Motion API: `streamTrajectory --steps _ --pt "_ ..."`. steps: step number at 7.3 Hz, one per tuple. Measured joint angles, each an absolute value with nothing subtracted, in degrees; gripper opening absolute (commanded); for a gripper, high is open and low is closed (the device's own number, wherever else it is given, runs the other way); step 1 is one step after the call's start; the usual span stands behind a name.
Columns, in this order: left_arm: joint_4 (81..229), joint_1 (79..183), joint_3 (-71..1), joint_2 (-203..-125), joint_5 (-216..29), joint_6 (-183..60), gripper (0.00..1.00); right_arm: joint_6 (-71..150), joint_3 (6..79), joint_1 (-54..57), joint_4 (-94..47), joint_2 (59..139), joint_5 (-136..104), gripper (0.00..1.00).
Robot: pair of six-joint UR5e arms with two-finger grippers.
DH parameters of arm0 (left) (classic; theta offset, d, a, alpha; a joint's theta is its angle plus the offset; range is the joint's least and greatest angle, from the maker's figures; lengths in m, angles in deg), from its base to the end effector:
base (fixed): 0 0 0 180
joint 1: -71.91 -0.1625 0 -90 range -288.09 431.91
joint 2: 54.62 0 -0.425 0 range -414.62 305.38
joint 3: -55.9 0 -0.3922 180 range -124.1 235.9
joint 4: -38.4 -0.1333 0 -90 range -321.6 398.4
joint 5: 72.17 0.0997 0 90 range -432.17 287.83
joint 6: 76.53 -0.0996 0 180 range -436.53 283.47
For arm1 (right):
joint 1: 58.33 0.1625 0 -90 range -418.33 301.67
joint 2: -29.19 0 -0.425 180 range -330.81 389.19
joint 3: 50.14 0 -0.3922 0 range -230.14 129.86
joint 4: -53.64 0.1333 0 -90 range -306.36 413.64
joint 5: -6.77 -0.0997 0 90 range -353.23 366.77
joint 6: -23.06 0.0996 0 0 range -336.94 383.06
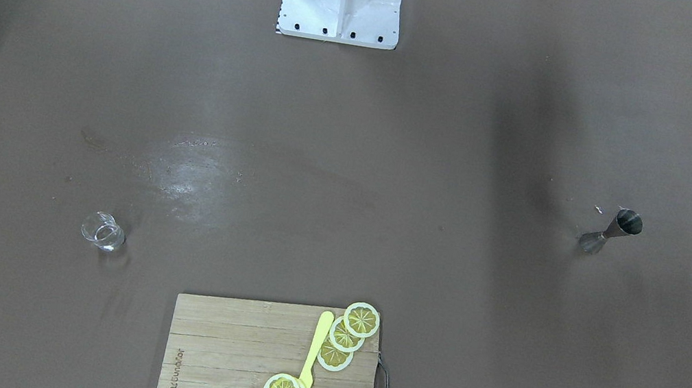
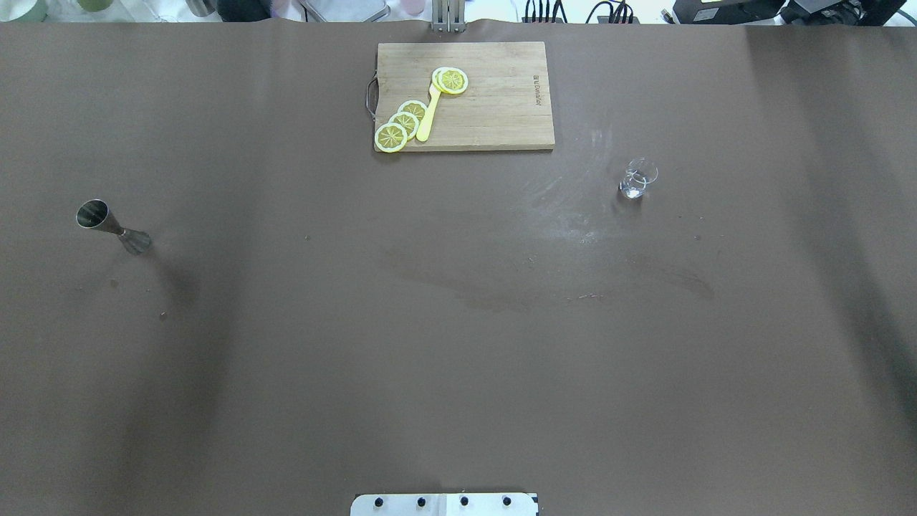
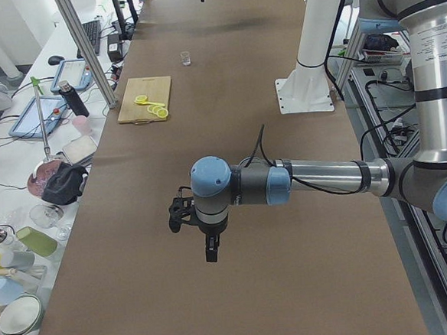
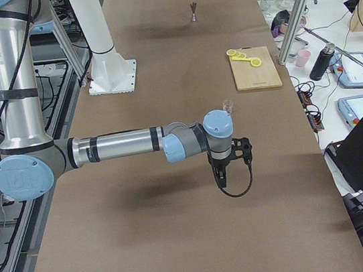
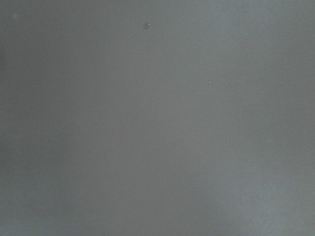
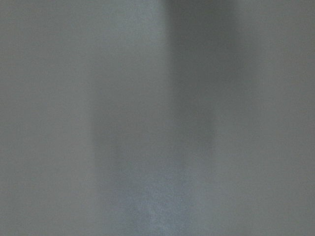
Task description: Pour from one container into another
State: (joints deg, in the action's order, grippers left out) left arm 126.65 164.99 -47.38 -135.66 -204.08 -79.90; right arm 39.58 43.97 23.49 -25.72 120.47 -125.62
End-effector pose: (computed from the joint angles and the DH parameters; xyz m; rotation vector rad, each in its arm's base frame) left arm -0.0897 -0.4236 0.6223 0.0839 0.7278 0.0212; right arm -0.0051 -0.5007 0.6163 0.0616 -0.7671 0.0513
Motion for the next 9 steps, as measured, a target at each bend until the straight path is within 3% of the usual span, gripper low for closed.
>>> streamTrajectory --steps 9 --pt "126.64 165.16 -46.77 -134.3 -210.37 -79.87 0.98 39.58 43.99 23.5 -25.67 120.54 -125.94 1.0"
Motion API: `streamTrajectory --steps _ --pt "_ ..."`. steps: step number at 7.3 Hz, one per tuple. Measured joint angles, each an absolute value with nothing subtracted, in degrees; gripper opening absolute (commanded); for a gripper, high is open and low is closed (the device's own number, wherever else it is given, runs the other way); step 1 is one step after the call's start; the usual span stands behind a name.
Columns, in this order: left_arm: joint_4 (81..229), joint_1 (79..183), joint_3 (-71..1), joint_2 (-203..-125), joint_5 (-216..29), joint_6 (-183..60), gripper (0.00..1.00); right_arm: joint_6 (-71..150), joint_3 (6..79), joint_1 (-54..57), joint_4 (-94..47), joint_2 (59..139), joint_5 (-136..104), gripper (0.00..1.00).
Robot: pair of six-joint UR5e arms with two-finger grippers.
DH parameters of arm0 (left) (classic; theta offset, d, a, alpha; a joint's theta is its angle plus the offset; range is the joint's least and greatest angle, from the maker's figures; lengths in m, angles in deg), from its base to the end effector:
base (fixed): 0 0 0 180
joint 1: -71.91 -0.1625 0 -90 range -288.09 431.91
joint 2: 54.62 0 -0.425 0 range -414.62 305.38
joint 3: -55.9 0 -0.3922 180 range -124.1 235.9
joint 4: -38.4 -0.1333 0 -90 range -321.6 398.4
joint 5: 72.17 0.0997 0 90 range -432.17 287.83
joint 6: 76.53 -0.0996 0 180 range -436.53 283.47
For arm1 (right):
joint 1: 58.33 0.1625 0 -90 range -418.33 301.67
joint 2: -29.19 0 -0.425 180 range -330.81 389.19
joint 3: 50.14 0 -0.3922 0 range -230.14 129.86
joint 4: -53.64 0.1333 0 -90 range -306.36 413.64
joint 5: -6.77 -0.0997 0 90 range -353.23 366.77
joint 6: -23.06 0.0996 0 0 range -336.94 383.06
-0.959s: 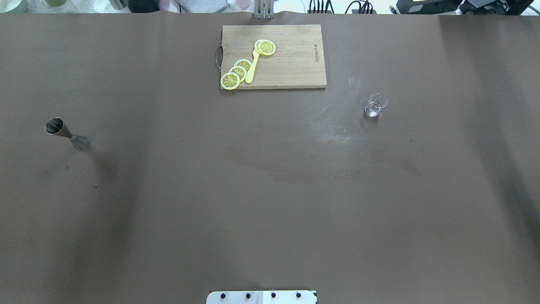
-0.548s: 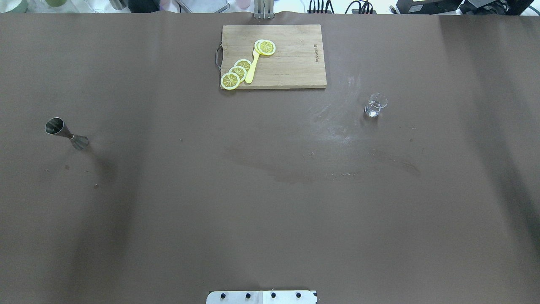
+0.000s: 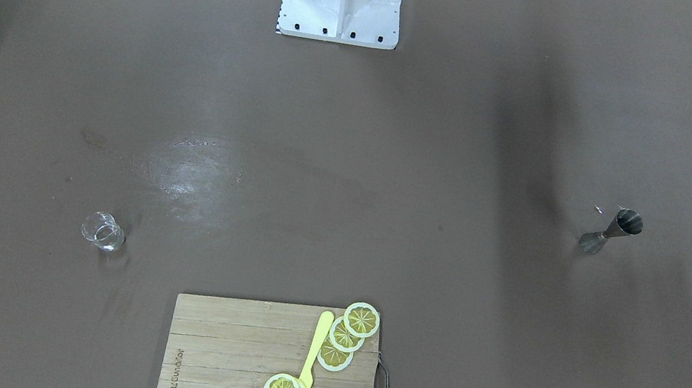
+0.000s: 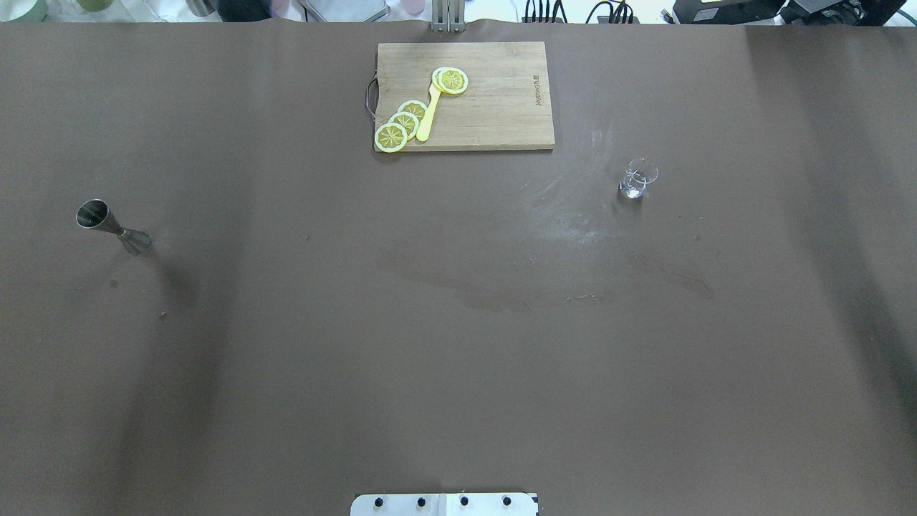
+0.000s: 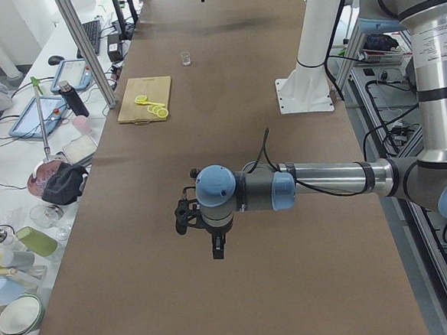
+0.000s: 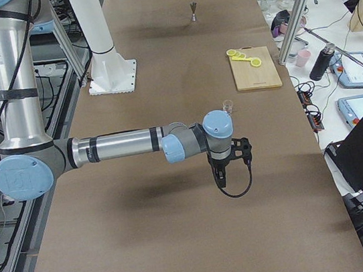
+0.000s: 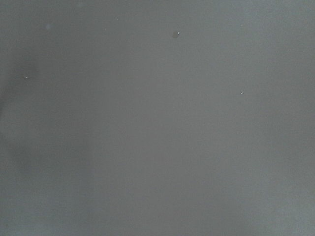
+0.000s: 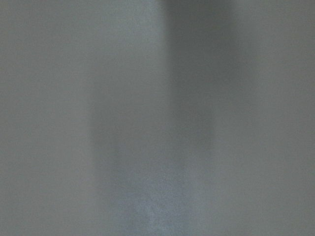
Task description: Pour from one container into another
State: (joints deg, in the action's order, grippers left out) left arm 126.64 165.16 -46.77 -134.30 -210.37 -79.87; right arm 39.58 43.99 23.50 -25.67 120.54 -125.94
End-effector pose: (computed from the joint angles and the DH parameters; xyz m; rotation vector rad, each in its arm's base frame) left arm -0.0825 -0.4121 0.6299 0.0580 0.8393 0.0058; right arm -0.0054 -0.5000 0.6163 0.0603 -0.7725 0.0508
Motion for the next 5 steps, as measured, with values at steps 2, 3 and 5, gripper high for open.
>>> streamTrajectory --steps 2,3,5 --pt "126.64 165.15 -46.9 -134.32 -210.3 -79.87 0.98 39.58 43.99 23.5 -25.64 120.51 -126.0 1.0" --pt "126.64 165.11 -47.0 -134.36 -210.31 -79.87 0.98 39.58 43.99 23.5 -25.64 120.51 -125.91 1.0" --pt "126.62 165.09 -47.21 -134.33 -210.35 -79.87 0.98 39.44 44.27 23.82 -25.39 120.86 -125.94 1.0"
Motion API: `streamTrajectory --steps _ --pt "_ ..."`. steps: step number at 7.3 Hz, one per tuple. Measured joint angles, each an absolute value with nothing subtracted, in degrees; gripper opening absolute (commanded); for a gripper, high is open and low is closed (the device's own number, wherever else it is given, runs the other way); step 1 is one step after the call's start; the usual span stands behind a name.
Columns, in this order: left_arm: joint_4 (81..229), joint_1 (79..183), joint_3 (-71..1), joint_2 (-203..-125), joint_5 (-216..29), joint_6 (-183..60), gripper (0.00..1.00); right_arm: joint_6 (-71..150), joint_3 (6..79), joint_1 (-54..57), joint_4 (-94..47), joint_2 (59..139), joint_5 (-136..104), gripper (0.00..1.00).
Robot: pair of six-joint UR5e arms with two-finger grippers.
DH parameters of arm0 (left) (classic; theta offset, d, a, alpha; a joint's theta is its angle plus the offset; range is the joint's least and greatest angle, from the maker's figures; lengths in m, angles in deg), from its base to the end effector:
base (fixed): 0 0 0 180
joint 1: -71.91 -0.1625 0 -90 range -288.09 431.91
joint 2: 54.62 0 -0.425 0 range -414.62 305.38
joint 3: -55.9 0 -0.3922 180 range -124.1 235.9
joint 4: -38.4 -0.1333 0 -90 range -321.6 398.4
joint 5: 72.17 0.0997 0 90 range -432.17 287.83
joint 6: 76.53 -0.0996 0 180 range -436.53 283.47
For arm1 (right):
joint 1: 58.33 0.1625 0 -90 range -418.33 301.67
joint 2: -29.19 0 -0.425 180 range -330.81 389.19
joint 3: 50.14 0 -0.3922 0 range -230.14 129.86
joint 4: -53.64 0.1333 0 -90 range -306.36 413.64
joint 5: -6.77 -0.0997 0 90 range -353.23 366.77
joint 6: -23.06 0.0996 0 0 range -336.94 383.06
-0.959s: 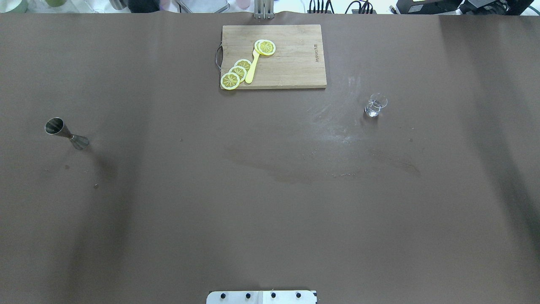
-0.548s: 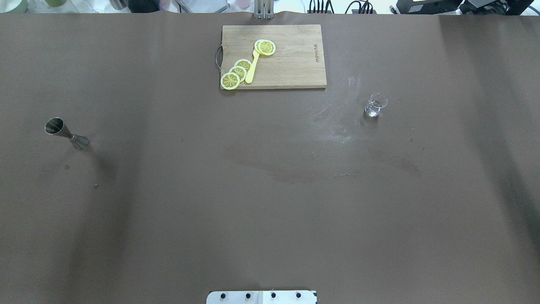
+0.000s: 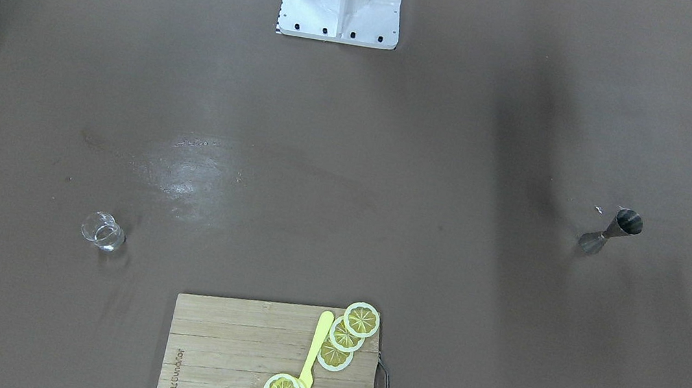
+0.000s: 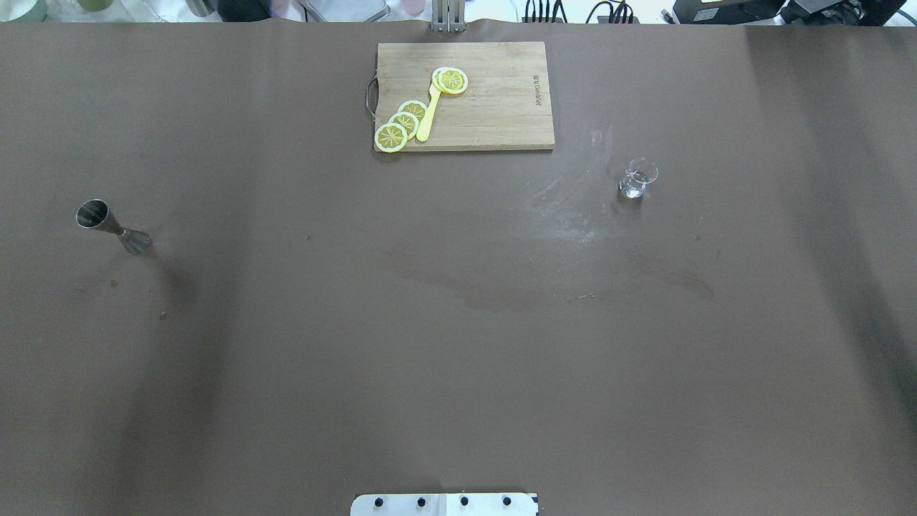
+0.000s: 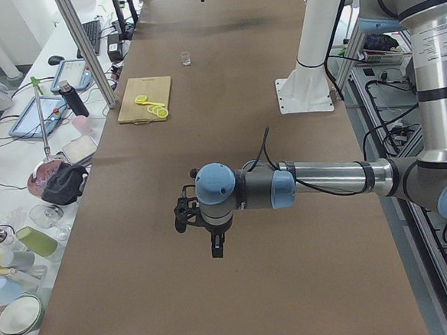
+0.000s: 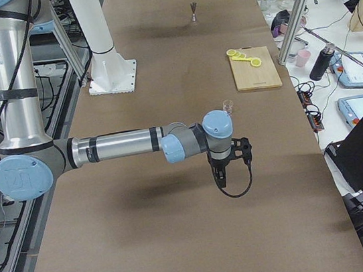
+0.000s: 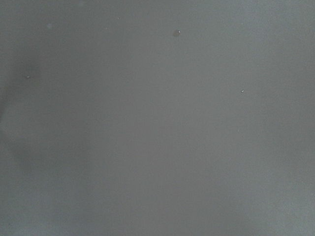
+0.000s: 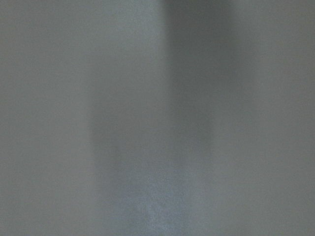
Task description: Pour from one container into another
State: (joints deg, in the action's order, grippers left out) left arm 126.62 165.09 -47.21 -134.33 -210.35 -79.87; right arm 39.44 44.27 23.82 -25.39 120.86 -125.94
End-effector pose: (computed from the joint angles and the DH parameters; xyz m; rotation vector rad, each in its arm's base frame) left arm -0.0821 -0.4128 0.6260 0.0649 0.8385 0.0103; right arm -0.0023 -0.4979 0.6160 0.0673 -0.7730 0.0522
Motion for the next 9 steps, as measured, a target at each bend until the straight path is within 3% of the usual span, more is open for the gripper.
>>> streamTrajectory --steps 6,9 --pt "126.55 165.16 -47.41 -134.33 -210.84 -79.87 0.98 38.92 45.54 23.21 -25.11 120.97 -126.2 1.0" --pt "126.88 165.2 -46.69 -134.31 -210.97 -80.25 0.98 39.45 47.51 22.68 -25.8 117.14 -126.87 1.0"
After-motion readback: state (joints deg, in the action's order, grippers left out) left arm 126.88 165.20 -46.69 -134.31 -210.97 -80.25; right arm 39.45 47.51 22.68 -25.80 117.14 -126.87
